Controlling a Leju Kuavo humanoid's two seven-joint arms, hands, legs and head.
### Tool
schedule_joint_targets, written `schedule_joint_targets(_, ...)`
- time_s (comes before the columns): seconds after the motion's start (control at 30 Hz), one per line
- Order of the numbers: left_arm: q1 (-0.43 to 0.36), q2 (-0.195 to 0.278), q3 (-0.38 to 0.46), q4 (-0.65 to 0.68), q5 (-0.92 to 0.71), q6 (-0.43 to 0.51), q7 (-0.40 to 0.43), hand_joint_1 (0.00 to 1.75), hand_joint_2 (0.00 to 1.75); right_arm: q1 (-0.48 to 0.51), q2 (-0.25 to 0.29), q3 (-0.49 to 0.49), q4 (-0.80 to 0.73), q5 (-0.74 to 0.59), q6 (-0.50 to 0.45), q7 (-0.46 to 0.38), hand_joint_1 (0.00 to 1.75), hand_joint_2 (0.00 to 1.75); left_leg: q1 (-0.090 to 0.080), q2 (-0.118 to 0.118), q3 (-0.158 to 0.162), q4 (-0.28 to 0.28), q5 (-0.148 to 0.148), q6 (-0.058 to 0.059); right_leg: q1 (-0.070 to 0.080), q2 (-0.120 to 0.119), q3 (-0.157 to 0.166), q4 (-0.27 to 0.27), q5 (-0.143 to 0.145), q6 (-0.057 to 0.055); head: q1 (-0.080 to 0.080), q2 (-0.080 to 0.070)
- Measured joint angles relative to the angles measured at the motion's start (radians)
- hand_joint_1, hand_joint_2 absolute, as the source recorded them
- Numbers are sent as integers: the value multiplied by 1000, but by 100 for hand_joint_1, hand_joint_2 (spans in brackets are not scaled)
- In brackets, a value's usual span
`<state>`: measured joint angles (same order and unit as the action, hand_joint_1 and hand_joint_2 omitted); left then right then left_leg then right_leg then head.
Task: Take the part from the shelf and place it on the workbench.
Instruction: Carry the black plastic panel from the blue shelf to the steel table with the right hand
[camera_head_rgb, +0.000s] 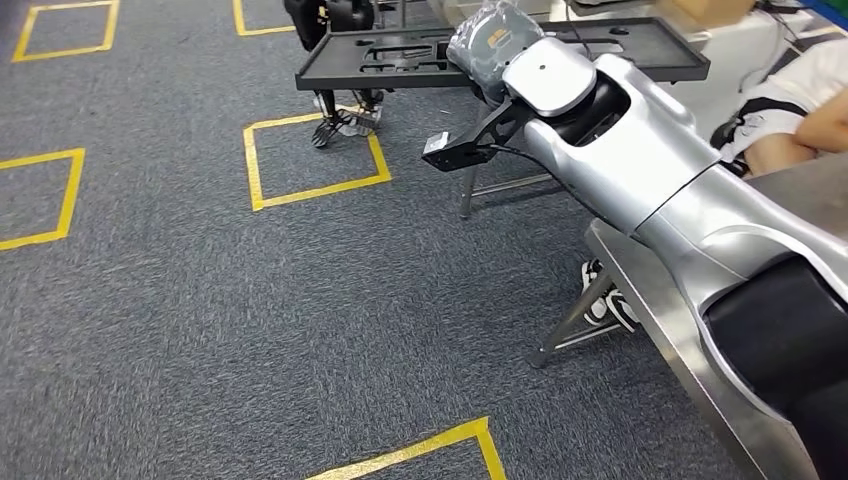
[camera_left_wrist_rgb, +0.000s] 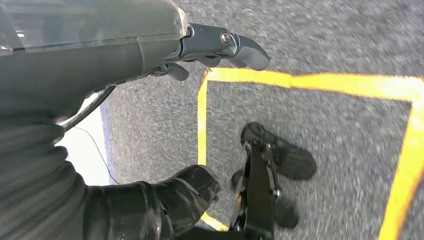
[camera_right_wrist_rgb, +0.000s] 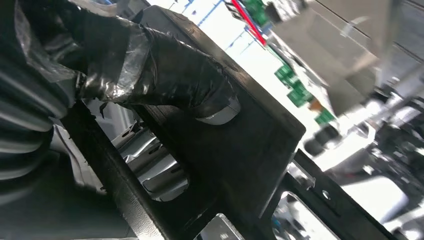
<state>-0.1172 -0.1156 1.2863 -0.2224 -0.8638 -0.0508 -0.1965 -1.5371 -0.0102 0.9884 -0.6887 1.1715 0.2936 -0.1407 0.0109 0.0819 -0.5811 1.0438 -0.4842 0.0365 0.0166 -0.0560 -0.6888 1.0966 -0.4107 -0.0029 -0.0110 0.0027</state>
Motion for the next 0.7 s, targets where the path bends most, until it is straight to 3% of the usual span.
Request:
schedule_joint_targets(0.07, -2, -1, 0, 0, -1, 0, 0, 0, 175, -6, 0, 0, 0, 0, 0, 0, 175, 175, -2, 23, 6, -3, -5, -6, 17, -22, 27, -51, 3, -13, 0, 0)
schedule_joint_targets(0.13, -8, -1, 0, 0, -1, 0, 0, 0, 175, -9, -3, 0, 1, 0, -1, 0, 175, 175, -2, 43, 14, -6, -12, -14, 15, 3, 33, -63, 7, -21, -1, 0)
schedule_joint_targets(0.17, -11, -1, 0, 0, -1, 1, 0, 0, 175, -10, -4, 0, 2, 0, 0, 0, 175, 175, -1, 35, 16, 0, -20, -17, 11, 15, 41, -72, 10, -26, -1, 0)
schedule_joint_targets(0.2, -13, -1, 0, 0, -2, 2, -1, 0, 175, -13, -5, 0, 2, 0, 0, 0, 175, 175, 0, 12, 9, 23, -37, -19, 6, 25, 48, -81, 12, -32, -1, 0)
schedule_joint_targets(0.27, -13, 0, 0, 0, -6, 7, -2, 0, 175, -16, -6, 0, 4, 0, 0, 0, 175, 175, 3, -50, -40, 131, -91, -23, 1, 46, 57, -90, 14, -41, -2, 0)
schedule_joint_targets(0.3, -11, 0, 0, 0, -8, 9, -2, 0, 175, -14, -6, 0, 4, 0, 1, 1, 175, 175, 4, -67, -75, 200, -118, -25, 0, 59, 58, -89, 13, -44, -2, 0)
schedule_joint_targets(0.33, -8, 0, 0, 0, -11, 9, -1, 0, 175, -9, -8, 0, 4, 0, 1, 2, 175, 175, 6, -73, -105, 252, -132, -28, -1, 75, 58, -88, 12, -44, -2, 0)
schedule_joint_targets(0.37, -6, 1, 0, 0, -14, 10, 0, 0, 175, -3, -11, 0, 4, 0, 2, 3, 175, 175, 7, -74, -120, 273, -127, -31, -2, 93, 58, -85, 11, -43, -2, 0)
schedule_joint_targets(0.43, -2, 1, 0, 0, -19, 10, 2, 0, 175, 5, -21, 0, 3, -1, 6, 9, 175, 175, 13, -83, -98, 200, -58, -38, -9, 127, 57, -71, 4, -35, -2, 0)
schedule_joint_targets(0.5, 2, 1, 0, 1, -25, 9, 4, 0, 175, 6, -34, 0, 2, 0, 14, 13, 175, 175, 23, -133, -50, 80, -1, -46, -15, 155, 47, -46, -9, -20, -2, 0)
schedule_joint_targets(0.57, 5, 0, 0, 2, -28, 9, 5, 0, 175, 7, -48, 1, 0, 1, 22, 11, 175, 175, 26, -169, -31, 36, 5, -46, -18, 181, 30, -28, -14, -7, -1, 0)
schedule_joint_targets(0.63, 4, -1, 0, 3, -29, 9, 5, 0, 175, 10, -65, 1, -2, 1, 27, 6, 175, 175, 23, -151, -30, 32, 6, -34, -22, 205, 21, -30, -9, 4, -2, 0)
schedule_joint_targets(0.67, 3, -1, 0, 3, -29, 9, 5, 0, 175, 9, -78, 2, -3, 1, 29, 4, 175, 175, 23, -138, -26, 26, 8, -27, -21, 194, 17, -26, -11, 9, -1, 0)
schedule_joint_targets(0.7, 2, -1, 0, 3, -29, 9, 3, 0, 175, 6, -91, 3, -4, 1, 30, 4, 175, 175, 23, -125, -22, 20, 11, -19, -19, 168, 7, -8, -21, 14, 0, 0)
